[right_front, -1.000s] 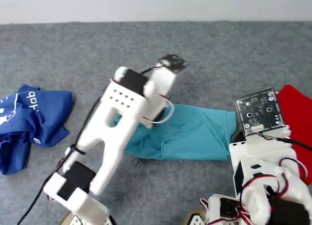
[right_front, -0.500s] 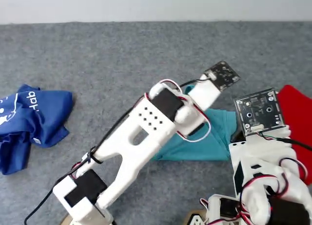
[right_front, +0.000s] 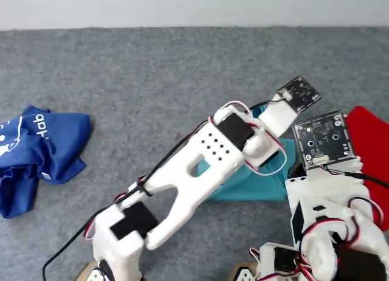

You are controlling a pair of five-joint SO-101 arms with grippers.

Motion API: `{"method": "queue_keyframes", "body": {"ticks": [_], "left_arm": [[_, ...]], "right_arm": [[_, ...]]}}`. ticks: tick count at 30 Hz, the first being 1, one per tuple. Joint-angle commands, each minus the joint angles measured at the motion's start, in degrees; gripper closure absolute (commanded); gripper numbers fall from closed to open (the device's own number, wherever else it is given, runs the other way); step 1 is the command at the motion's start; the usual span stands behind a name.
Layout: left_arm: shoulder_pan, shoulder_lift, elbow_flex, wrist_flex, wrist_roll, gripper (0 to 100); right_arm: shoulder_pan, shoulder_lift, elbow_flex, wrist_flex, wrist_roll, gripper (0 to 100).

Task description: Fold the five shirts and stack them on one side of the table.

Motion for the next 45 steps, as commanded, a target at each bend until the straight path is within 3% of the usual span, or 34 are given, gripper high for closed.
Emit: {"method": "queue_keyframes", "body": {"ticks": [1,8,14,17,21,27,34,39,45], "left_arm": [[0.26,2.90,-8.92,0.79,0.62,97],[-0.09,9.14,-23.25,10.64,6.95,77],[-2.02,12.13,-31.78,18.11,7.03,77],[-5.80,12.75,-33.98,21.01,7.03,84],[-10.90,12.92,-30.02,21.36,2.99,99],[-11.87,12.92,-14.64,20.48,-3.60,99],[-9.05,13.98,0.75,11.87,-5.36,99],[-5.63,18.37,1.98,10.73,-5.19,99],[1.76,16.53,-3.12,15.12,-5.10,99]], "right_arm": [[0.66,-0.22,-0.26,2.15,-0.35,98.8],[0.66,-0.22,-0.26,2.15,-0.35,98.8],[0.66,-0.22,-0.18,2.15,-0.35,98.8],[0.66,-0.31,-0.18,2.15,-0.35,98.8],[0.66,-0.31,-0.09,2.15,-0.35,98.8],[0.66,-0.31,0.00,2.15,-0.35,98.8],[0.66,-0.31,0.00,2.15,-0.35,98.8],[0.66,-0.31,-0.18,2.15,-0.35,98.8],[0.66,-2.59,0.18,2.15,-0.35,98.8]]}}
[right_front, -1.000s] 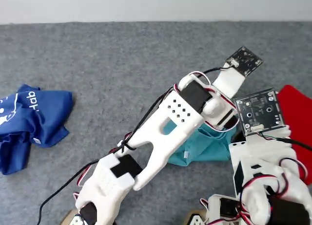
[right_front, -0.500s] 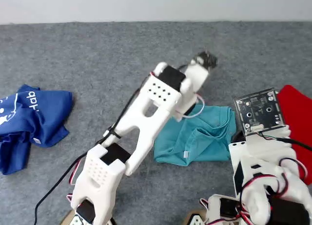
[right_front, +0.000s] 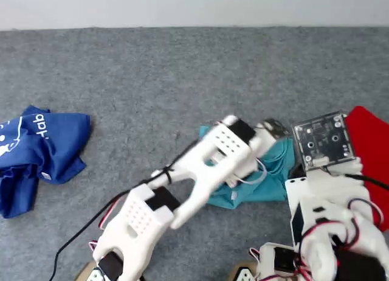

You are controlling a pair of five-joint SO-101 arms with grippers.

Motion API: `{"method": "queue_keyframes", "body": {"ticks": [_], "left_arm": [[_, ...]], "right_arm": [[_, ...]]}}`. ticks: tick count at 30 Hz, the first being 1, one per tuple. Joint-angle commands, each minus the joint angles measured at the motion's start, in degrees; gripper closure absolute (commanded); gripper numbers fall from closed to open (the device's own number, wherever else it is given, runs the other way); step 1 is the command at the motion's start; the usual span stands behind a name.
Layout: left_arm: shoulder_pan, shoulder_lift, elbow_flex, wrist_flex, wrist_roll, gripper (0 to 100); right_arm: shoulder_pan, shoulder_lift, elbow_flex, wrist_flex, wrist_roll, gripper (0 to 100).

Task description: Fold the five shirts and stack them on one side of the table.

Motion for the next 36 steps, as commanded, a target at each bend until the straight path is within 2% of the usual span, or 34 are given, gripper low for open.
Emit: {"method": "queue_keyframes", "body": {"ticks": [1,7,12,17,26,36], "left_arm": [[5.36,-2.46,-4.79,3.43,-0.35,99],[12.48,-2.73,-10.15,8.35,-0.35,99],[13.54,-3.08,-12.70,8.53,-0.35,99],[10.55,-7.82,-12.79,8.53,-0.35,99],[-2.73,-9.14,-12.88,8.26,-0.62,99],[-0.35,-2.73,-12.35,8.53,-0.53,99]], "right_arm": [[0.66,-1.98,-0.09,2.15,-0.35,98.8],[0.66,-3.82,-0.09,2.15,-0.35,98.8],[0.66,-4.00,-0.09,2.15,-0.26,98.8],[0.66,-4.00,-0.09,2.15,-0.35,98.8],[0.40,-4.00,-0.18,2.15,-0.44,98.8],[0.31,-3.47,0.97,2.15,-0.44,98.7]]}}
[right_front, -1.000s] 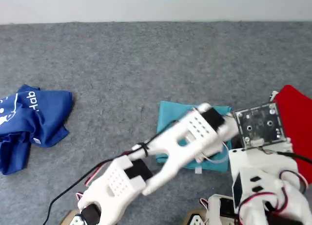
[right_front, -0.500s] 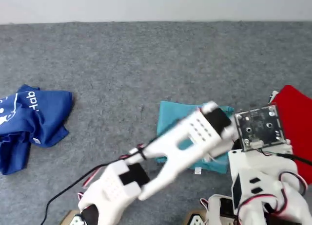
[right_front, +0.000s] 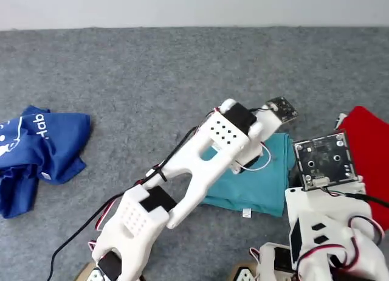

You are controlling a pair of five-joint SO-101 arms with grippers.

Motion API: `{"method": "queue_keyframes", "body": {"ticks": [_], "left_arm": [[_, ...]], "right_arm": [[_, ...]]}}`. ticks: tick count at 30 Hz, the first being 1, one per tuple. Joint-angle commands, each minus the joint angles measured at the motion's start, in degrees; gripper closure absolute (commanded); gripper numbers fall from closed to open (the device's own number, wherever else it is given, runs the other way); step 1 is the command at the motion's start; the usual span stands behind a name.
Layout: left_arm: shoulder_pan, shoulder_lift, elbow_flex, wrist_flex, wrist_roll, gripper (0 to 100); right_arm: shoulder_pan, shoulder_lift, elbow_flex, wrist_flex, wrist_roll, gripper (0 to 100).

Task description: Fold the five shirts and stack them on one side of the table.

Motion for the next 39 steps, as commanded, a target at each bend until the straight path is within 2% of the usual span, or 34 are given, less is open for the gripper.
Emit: {"method": "queue_keyframes", "body": {"ticks": [1,3,8,15,19,22,27,29,33,39], "left_arm": [[1.76,-0.70,-0.75,1.23,-0.35,99],[0.79,-2.20,-0.31,1.32,-0.35,99],[-8.70,-12.13,0.04,1.32,-0.18,99],[-23.03,-32.53,6.29,1.32,-1.32,99],[-29.89,-44.31,12.53,1.32,-3.34,99],[-34.90,-51.87,18.15,1.32,-3.43,99],[-41.76,-62.07,25.36,1.23,-3.69,99],[-43.69,-65.41,27.82,1.23,-6.07,99],[-47.47,-70.15,31.16,1.23,-11.69,99],[-54.51,-73.14,34.15,1.23,-12.13,99]], "right_arm": [[0.31,0.48,2.46,2.15,-0.18,98.6],[0.40,0.48,7.74,2.15,0.00,98.5],[0.48,0.48,19.60,0.57,0.00,98.4],[0.31,0.75,29.45,-15.43,0.00,98.3],[0.22,6.11,33.85,-24.57,-0.35,98.1],[0.13,13.76,33.14,-29.23,-0.70,94.2],[-3.47,27.12,27.60,-32.22,-6.95,88.3],[-4.97,31.87,24.88,-31.96,-9.32,84.9],[-5.67,40.48,21.10,-31.87,-15.30,76.4],[-5.67,51.74,18.55,-31.78,-20.75,73.7]]}}
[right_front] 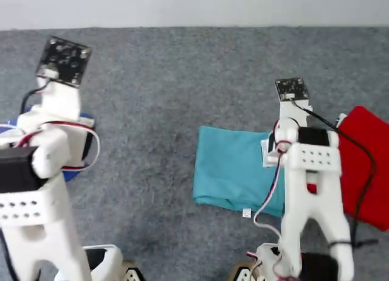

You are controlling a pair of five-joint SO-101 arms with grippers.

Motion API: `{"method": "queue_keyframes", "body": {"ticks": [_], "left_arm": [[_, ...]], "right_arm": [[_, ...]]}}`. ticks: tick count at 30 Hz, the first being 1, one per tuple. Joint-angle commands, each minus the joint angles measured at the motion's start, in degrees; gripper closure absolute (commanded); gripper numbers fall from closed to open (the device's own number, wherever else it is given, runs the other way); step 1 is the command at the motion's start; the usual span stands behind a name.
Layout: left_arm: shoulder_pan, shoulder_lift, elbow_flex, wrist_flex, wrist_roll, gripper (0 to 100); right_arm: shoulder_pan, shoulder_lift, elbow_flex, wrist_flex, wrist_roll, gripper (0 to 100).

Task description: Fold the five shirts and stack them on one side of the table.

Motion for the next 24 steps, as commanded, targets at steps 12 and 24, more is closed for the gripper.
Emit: {"method": "queue_keyframes", "body": {"ticks": [12,24], "left_arm": [[-6.42,-3.43,1.63,0.70,-0.70,99],[-6.42,-3.43,1.63,0.70,-0.70,99]], "right_arm": [[-0.57,27.21,-11.52,-6.55,-11.34,73.8],[-0.04,39.52,-26.73,4.00,-3.87,97.5]]}}
